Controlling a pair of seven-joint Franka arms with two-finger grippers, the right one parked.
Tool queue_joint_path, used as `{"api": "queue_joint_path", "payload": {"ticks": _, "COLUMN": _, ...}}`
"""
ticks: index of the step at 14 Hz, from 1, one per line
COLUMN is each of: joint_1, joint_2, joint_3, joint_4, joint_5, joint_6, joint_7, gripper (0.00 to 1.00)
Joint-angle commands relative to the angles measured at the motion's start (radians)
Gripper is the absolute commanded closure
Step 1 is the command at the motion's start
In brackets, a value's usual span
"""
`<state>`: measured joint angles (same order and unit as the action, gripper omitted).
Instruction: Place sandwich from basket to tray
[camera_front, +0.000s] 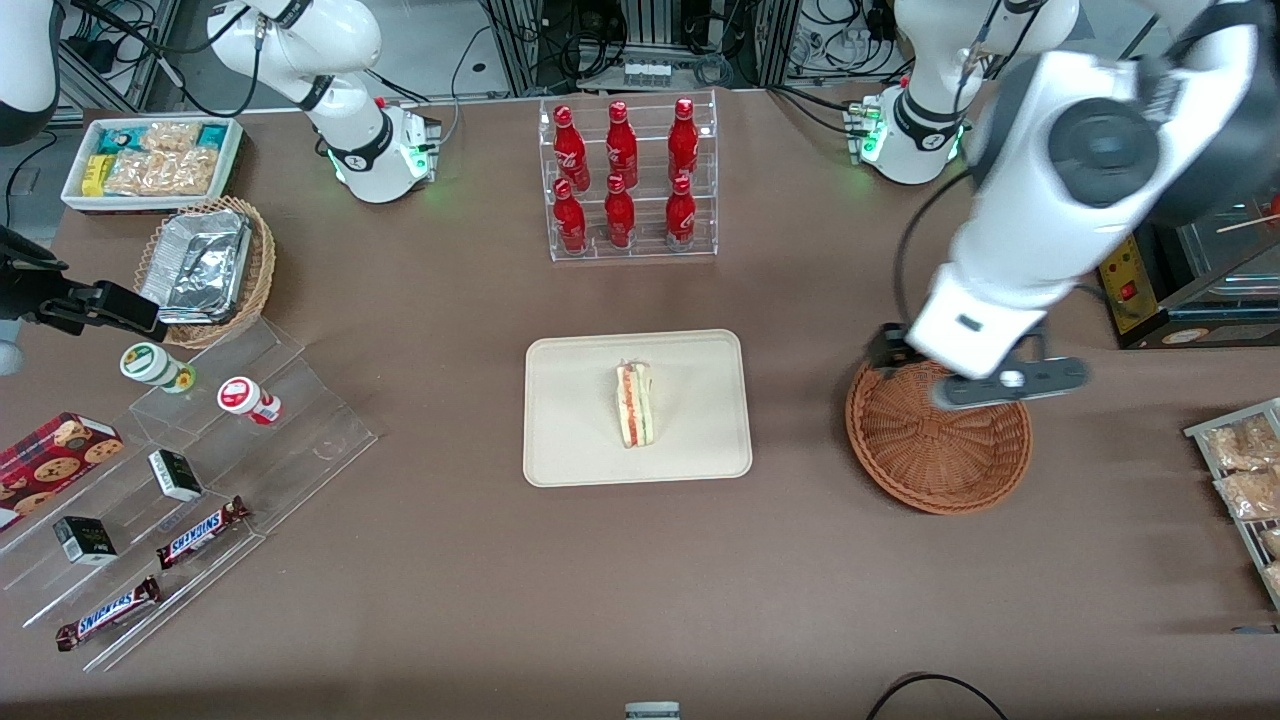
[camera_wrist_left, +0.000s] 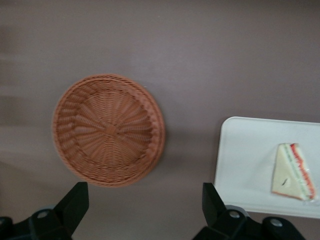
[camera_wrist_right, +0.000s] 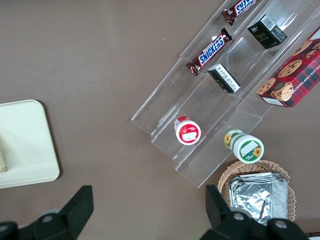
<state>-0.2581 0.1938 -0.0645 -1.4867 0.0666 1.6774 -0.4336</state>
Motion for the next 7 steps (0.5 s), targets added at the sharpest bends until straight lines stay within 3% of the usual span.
{"api": "queue_joint_path", "payload": {"ticks": 1, "joint_1": 0.088, "joint_2": -0.102, "joint_3": -0.011, "joint_4": -0.111, "joint_5": -0.036, "joint_6": 0.001, "joint_7": 0.131, "gripper": 0.00}}
{"api": "queue_joint_path", "payload": {"ticks": 7, "joint_1": 0.247, "joint_2": -0.181, "joint_3": -0.011, "joint_4": -0.199, "joint_5": -0.080, "joint_6": 0.004, "joint_7": 0.323, "gripper": 0.00}}
